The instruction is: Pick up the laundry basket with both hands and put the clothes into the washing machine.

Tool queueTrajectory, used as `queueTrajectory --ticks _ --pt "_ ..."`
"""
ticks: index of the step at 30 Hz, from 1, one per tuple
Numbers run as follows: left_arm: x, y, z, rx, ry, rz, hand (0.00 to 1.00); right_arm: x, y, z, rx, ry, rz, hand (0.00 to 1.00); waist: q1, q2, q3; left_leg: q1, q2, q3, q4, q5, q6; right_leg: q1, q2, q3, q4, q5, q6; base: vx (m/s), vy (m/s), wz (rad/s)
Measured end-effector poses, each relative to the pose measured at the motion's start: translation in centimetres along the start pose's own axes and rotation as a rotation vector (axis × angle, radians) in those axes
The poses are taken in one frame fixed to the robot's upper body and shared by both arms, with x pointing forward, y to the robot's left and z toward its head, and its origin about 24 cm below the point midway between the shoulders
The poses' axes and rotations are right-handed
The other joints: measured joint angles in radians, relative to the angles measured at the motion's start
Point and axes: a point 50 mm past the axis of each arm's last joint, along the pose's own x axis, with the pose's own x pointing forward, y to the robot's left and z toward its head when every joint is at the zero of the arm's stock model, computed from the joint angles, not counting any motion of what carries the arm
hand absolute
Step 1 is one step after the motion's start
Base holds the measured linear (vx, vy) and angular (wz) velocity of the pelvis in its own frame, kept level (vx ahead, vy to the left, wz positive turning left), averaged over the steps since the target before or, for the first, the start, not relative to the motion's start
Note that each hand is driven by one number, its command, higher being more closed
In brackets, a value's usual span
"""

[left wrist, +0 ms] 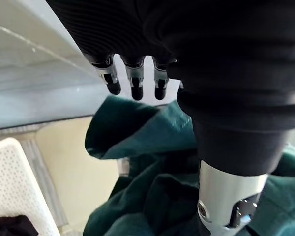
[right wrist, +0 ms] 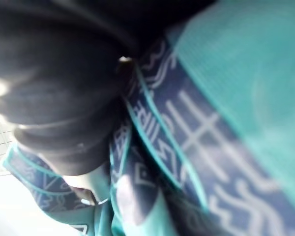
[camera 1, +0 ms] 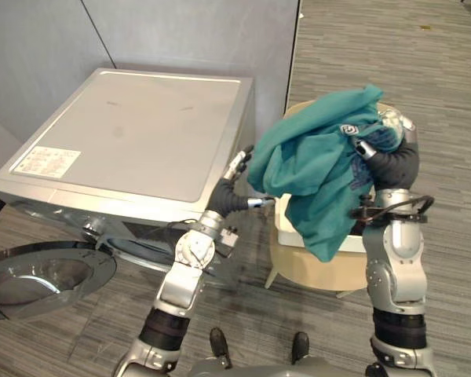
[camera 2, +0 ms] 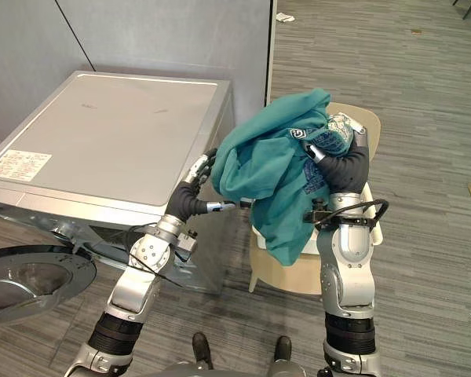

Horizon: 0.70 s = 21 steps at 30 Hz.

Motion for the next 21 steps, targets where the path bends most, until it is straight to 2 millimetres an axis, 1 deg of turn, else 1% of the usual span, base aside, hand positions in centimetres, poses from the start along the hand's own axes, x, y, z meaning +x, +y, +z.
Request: queueTrajectory --ticks 2,3,5,7,10,13,17,21 --pt "0.3 -0.3 0.3 0.002 -0.013 -0.028 0.0 0.0 0.3 -0.1 0.014 0.003 0.019 1.0 0.0 0.0 0.0 0.0 0.0 0.0 0.0 0.0 0.0 0.0 0.0 0.0 0.0 0.001 0.0 0.0 0.0 0.0" --pt "0.6 -0.5 0.5 0.013 -0.02 -0.048 0.0 0.0 0.8 -0.2 0.031 0.008 0.049 1.0 0.001 -0.001 -0.001 0.0 0.0 0.0 0.0 0.0 0.0 0.0 0.0 0.0 0.0 0.001 0.0 0.0 0.0 0.0" --pt "1.2 -0.8 0.2 0.032 -0.008 -0.09 0.0 -0.1 1.4 -0.3 0.055 0.015 0.083 1.0 0.001 -0.003 -0.003 0.0 0.0 0.0 0.0 0.0 0.0 0.0 0.0 0.0 0.0 0.004 0.0 0.0 0.0 0.0" --pt "1.6 -1.3 0.1 0.045 0.001 -0.133 0.0 -0.2 2.4 -0.5 0.085 0.026 0.128 1.0 -0.001 -0.006 -0.004 0.0 0.0 0.0 0.0 0.0 0.0 -0.001 0.0 0.001 0.0 0.004 0.0 0.0 0.0 0.0" --pt "1.9 -2.0 0.3 0.053 -0.006 -0.163 0.0 -0.3 3.4 -0.7 0.11 0.036 0.17 1.0 0.0 -0.006 -0.005 0.0 0.0 0.0 0.0 0.0 0.0 -0.001 0.0 0.001 0.0 0.004 0.0 0.0 0.0 0.0" --pt "2.4 -2.3 0.8 0.059 -0.028 -0.157 0.0 -0.5 4.5 -0.8 0.154 0.036 0.21 1.0 -0.002 -0.006 -0.005 -0.001 0.0 0.003 0.0 0.0 0.0 -0.003 0.0 0.004 -0.001 0.005 -0.001 0.0 0.0 0.0" --pt "3.4 -2.7 1.3 0.039 -0.047 -0.174 0.0 -0.6 5.1 -0.9 0.2 0.04 0.228 1.0 -0.002 -0.006 -0.005 -0.002 0.0 0.006 0.0 0.0 0.0 -0.006 0.0 0.008 -0.003 0.007 -0.001 0.0 0.006 -0.02" --pt "3.4 -3.5 1.3 0.0 -0.048 -0.213 0.0 -0.7 5.4 -1.0 0.232 0.049 0.254 1.0 -0.003 -0.007 -0.005 -0.006 0.0 0.014 0.0 0.0 0.0 -0.018 0.0 0.018 -0.004 0.007 -0.001 0.01 0.007 -0.07"
